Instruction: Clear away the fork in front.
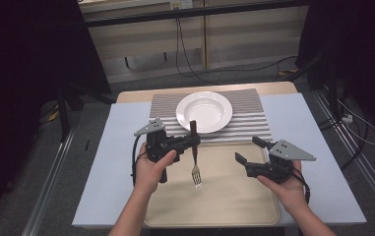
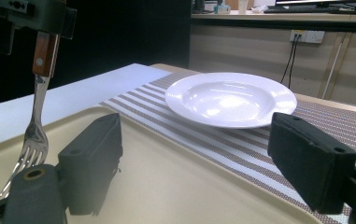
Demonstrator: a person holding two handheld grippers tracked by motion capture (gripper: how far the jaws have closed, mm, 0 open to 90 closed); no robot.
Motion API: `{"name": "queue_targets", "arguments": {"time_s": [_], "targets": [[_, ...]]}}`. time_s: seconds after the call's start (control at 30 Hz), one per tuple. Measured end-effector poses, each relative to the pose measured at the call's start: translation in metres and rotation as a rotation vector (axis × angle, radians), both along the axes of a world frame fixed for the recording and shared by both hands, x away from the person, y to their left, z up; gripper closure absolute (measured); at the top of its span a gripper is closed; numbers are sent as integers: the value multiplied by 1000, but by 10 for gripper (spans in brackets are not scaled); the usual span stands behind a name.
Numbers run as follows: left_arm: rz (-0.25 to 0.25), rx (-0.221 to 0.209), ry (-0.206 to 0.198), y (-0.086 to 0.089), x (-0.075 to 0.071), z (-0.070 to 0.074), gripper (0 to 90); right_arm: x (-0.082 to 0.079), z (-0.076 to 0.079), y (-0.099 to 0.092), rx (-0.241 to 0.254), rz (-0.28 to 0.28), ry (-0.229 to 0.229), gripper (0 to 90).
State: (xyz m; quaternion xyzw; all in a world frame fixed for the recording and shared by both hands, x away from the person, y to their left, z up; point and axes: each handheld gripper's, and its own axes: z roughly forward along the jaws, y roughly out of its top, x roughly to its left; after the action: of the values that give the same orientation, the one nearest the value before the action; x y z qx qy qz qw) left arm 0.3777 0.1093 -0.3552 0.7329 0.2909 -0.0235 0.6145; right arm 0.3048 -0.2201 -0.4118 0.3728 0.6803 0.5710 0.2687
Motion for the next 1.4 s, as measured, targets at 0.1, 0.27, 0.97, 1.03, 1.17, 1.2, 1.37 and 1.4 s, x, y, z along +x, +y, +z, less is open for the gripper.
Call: {"name": "queue_targets", "arguments": {"time_s": [0.1,0.27,0.97,1.03,1.17,1.2,1.37,1.4], "targets": [[0,-5,4,5,-1,0,808,-2,0,-1,-14,7,4,153],[3,4,9,13,-2,0,807,-6,-2,-5,-26,11,24,137],[-50,62,88,34,-3,-24,808,-12,-10,-24,-26,-12,40,91],[-53,70,95,37,-4,-27,807,-12,-10,-26,-19,-15,38,91],[-58,76,119,47,-7,-34,807,-12,-9,-27,-13,-19,34,93],[-56,75,128,50,-8,-36,807,-12,-9,-26,-15,-20,34,93],[-45,52,164,62,-10,-45,804,-12,-10,-23,-18,-16,37,91],[-43,69,163,63,-11,-46,800,-12,-10,-23,-21,-19,37,91]]}}
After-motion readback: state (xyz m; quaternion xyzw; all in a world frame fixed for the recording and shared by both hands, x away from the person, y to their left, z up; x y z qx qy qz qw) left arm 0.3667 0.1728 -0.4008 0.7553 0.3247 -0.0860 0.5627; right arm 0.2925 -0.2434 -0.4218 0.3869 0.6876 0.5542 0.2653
